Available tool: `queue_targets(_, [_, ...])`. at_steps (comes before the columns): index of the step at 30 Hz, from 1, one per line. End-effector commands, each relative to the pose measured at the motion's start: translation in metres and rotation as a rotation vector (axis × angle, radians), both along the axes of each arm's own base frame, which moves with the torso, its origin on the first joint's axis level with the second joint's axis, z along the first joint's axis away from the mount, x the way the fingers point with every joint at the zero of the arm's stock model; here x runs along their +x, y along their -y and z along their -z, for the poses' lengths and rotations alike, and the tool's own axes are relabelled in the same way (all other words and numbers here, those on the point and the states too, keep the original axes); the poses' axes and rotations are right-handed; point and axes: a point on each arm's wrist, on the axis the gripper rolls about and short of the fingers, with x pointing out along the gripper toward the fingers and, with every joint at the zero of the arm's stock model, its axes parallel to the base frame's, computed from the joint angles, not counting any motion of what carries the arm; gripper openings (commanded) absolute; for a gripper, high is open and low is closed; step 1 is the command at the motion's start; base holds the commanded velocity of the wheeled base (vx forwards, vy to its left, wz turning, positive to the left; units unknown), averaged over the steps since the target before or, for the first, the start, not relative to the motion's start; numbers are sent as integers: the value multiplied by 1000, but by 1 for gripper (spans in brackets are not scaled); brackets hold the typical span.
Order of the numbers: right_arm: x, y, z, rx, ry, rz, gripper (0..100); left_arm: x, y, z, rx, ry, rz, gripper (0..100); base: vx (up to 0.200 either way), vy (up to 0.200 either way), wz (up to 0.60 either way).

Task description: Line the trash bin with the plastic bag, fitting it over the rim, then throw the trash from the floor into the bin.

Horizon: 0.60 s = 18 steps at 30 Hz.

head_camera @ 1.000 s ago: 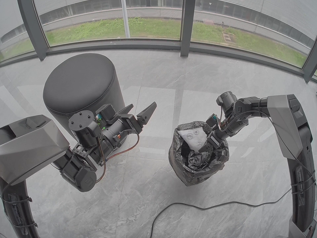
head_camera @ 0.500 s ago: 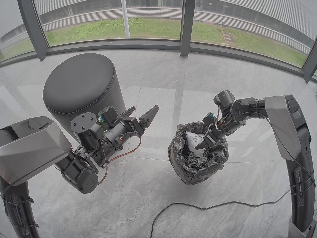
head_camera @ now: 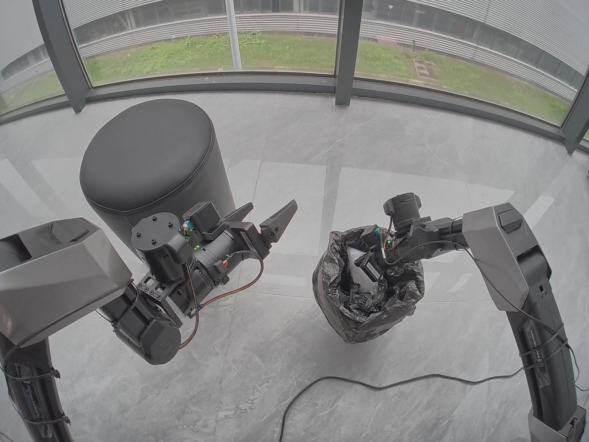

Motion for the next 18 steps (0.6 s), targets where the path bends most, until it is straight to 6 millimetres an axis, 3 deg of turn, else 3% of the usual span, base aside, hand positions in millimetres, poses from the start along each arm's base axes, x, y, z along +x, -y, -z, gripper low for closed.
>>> queue_targets(1, [0,-2,42,-19,-63,-4,0,-5,-8,-4,1,-4,-12,100,0,0,0])
queue_targets(4, [0,-2,43,-20,-66,-4,0,-5,-9,-3,3,-7,-15,100,0,0,0])
queue_targets(8, [1,-2,23,-8,-33,-2,0,-5,-9,-4,2,-5,-15,100,0,0,0])
queue_targets(9, [-1,-1,-8,7,9,2,0,-6,-10,-5,1,-4,-15,100,0,0,0])
queue_targets(13, [-15,7,-78,25,56,7,0,-8,-11,-9,-4,7,-15,100,0,0,0])
queue_targets(14, [-18,9,-86,27,61,7,0,-8,-11,-10,-5,8,-15,100,0,0,0])
queue_targets(16, [-35,16,-131,34,82,13,0,-10,-12,-11,-5,8,-15,100,0,0,0])
queue_targets(17, [-38,18,-139,35,85,14,0,-11,-12,-11,-4,7,-15,100,0,0,0])
queue_targets(18, [-53,27,-168,37,90,26,0,-12,-12,-12,-3,6,-14,100,0,0,0])
